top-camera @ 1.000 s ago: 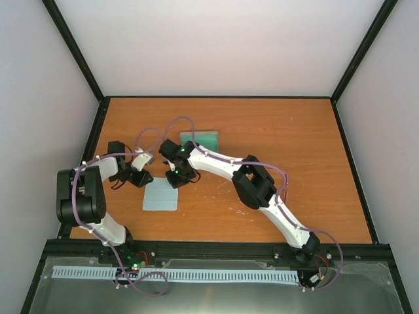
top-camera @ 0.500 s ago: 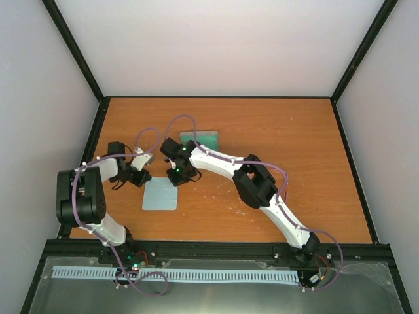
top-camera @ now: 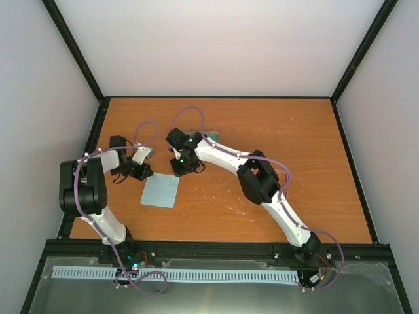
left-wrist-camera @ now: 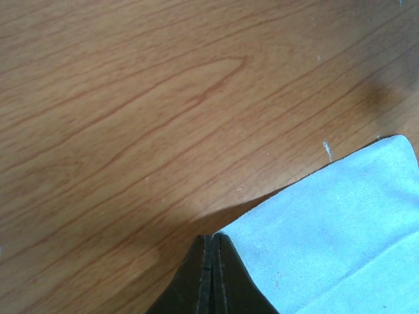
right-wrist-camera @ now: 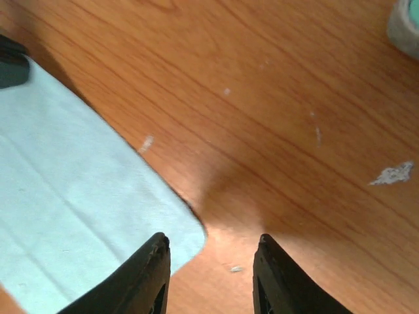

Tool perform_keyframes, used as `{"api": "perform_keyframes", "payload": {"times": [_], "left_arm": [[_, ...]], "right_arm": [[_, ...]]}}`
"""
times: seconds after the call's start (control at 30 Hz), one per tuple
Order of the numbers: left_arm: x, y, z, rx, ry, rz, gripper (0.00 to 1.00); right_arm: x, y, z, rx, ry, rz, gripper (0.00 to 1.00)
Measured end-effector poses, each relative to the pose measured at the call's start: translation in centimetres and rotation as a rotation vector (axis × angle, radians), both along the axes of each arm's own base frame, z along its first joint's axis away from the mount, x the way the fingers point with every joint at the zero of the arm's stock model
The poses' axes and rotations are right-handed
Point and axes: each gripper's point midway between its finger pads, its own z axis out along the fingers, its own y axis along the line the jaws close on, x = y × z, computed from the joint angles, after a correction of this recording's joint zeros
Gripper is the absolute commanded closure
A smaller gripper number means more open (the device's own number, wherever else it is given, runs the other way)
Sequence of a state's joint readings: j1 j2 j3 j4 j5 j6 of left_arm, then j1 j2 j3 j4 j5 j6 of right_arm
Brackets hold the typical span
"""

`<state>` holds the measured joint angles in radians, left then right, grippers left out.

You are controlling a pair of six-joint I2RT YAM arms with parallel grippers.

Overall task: Organize the sunglasses
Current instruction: Adjust the glasses cleaning cloth at the center of the board.

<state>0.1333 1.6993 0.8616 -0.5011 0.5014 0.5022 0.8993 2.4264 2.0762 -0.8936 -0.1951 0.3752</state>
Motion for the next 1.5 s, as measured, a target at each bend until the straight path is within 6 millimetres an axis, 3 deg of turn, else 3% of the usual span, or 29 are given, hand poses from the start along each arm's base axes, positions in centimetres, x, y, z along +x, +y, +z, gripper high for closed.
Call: {"api": "perform_keyframes", "payload": {"times": [0.13, 0.33, 0.57, 0.97, 1.1, 1.2, 1.5], "left_arm": [[0.0, -0.1, 0.0, -0.006, 0.001, 0.001, 1.00], [0.0, -0.1, 0.0, -0.007, 0.001, 0.001, 0.99], [0.0, -0.1, 0.0, -0.008, 0.001, 0.000, 1.00], [0.1, -0.2, 0.1, -0.011, -0.002, -0.001, 1.00], [0.1, -0.2, 0.1, -0.011, -0.002, -0.001, 1.00], [0.1, -0.2, 0.1, -0.011, -0.002, -0.001, 1.00], [-0.4, -0.2, 0.1, -0.012, -0.006, 0.000, 1.00]], "right_arm": [[-0.2, 1.0, 1.5, 0.039, 0.008, 0.009, 0.62], [-0.8, 1.5, 1.9, 0.046, 0.036, 0.018, 0.67], [-1.5, 1.5, 0.4, -0.004, 0.061, 0.008, 0.72], [-1.7, 1.1, -0.5, -0.046, 0.061, -0.008, 0.71], [-2.3, 1.5, -0.7, -0.051, 0.054, 0.004, 0.82], [-2.9, 2.0, -0.8, -0.050, 0.055, 0.014, 0.97], [-3.2, 2.2, -1.1, -0.054, 0.050, 0.013, 0.97]]}}
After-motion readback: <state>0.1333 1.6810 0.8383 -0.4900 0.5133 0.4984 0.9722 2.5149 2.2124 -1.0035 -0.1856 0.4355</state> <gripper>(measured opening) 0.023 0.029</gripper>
